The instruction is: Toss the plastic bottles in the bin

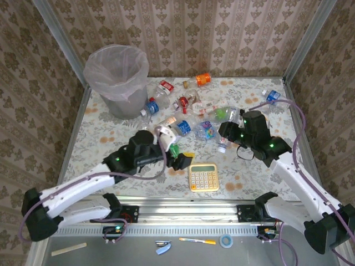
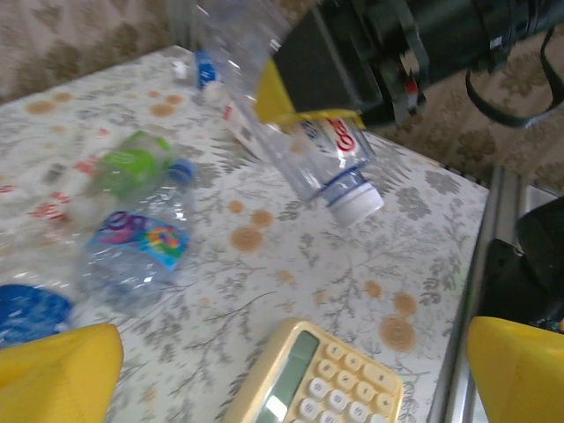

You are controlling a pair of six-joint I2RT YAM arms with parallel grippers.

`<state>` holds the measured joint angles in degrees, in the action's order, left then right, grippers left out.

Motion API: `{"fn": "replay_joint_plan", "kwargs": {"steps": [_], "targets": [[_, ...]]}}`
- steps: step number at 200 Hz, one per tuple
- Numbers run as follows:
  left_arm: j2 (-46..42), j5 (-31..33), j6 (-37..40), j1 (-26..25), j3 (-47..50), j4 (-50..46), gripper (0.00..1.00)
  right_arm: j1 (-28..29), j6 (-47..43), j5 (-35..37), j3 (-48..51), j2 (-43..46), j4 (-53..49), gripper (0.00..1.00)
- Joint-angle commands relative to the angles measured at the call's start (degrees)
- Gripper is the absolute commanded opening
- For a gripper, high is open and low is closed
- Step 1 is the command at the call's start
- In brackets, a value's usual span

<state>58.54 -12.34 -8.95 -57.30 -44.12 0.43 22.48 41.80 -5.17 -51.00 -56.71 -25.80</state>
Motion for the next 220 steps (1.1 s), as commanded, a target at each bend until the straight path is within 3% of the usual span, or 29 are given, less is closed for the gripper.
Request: {"fn": "replay_joint_plan", "kwargs": {"steps": [1, 56, 125, 154, 220], "targets": [[5.8, -2.4, 0.0, -1.4, -3.6, 7.8, 1.0, 2.8, -1.4, 1.8, -3.3, -0.1, 1.6, 0.47], [15.9, -1.7, -6.7, -2.0, -6.8, 17.5, 1.0, 5.6, -0.1, 2.9, -6.1, -3.8, 2.5, 0.47], [22.8, -4.0, -11.3, -1.9, -9.5, 20.6, 0.94, 7.2, 0.6, 3.7, -6.2, -4.3, 3.6, 0.47], [24.7, -4.3, -13.5, -1.5, -10.0, 22.6, 0.87, 7.8, 0.8, 3.7, -6.2, -4.3, 3.9, 0.47], [26.0, -6.2, -15.5, -0.5, -9.1, 26.3, 0.62, 8.6, 1.4, 3.3, -5.6, -4.8, 4.7, 0.47]]}}
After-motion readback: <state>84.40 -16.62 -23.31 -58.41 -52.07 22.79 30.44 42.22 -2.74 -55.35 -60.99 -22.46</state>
